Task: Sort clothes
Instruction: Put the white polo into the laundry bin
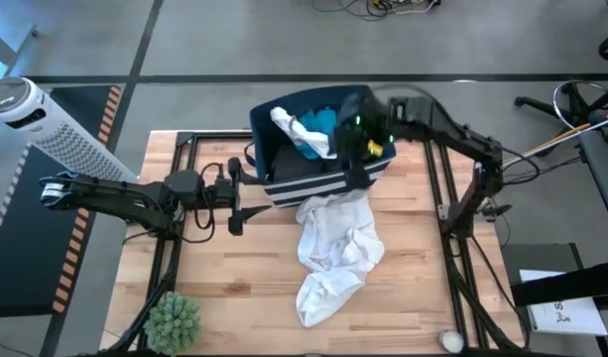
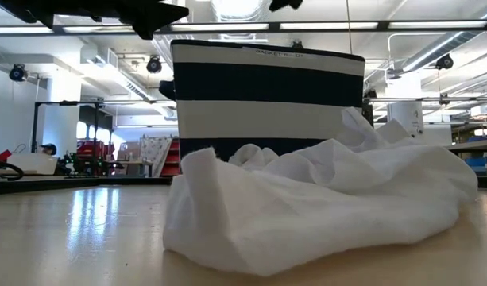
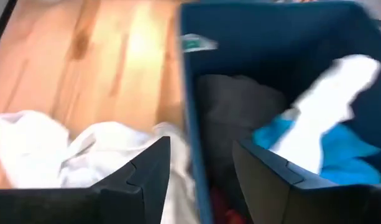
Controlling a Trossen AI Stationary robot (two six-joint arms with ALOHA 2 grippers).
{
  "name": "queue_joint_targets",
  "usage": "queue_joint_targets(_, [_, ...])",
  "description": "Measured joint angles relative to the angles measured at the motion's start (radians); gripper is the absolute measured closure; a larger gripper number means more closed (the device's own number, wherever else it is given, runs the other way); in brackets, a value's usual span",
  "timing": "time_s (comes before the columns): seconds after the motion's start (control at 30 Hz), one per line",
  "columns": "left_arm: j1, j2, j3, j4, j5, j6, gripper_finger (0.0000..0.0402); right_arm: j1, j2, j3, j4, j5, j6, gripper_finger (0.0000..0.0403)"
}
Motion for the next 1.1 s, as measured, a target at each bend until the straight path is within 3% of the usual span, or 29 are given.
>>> queue_joint_targets(0.23, [0.0,-0.005,0.0,-0.002,0.0,0.0,0.0116,0.231,-0.089,-0.25,0.049,0.076,0.143,0.0191])
queue_joint_targets(0.43, [0.0,-0.005,0.0,-0.009,0.0,0.0,0.0108,0.352,-0.188,-0.563,0.242,0.098,0.305,0.0144])
queue_joint_targets(0.77, [0.0,-0.005,0.0,-0.014,0.0,0.0,0.0119,0.429,-0.282,-1.054,0.659,0.141,0.487,0.0094])
queue_joint_targets(0.97, [0.0,-0.005,0.0,-0.018,0.001,-0.011,0.0113,0.426,-0.273,-1.232,0.815,0.296,0.534,0.0091])
queue_joint_targets(1.1, [0.0,-0.005,0.0,-0.022,0.001,-0.019,0.0107,0.407,-0.247,-1.32,0.95,0.308,0.54,0.0091])
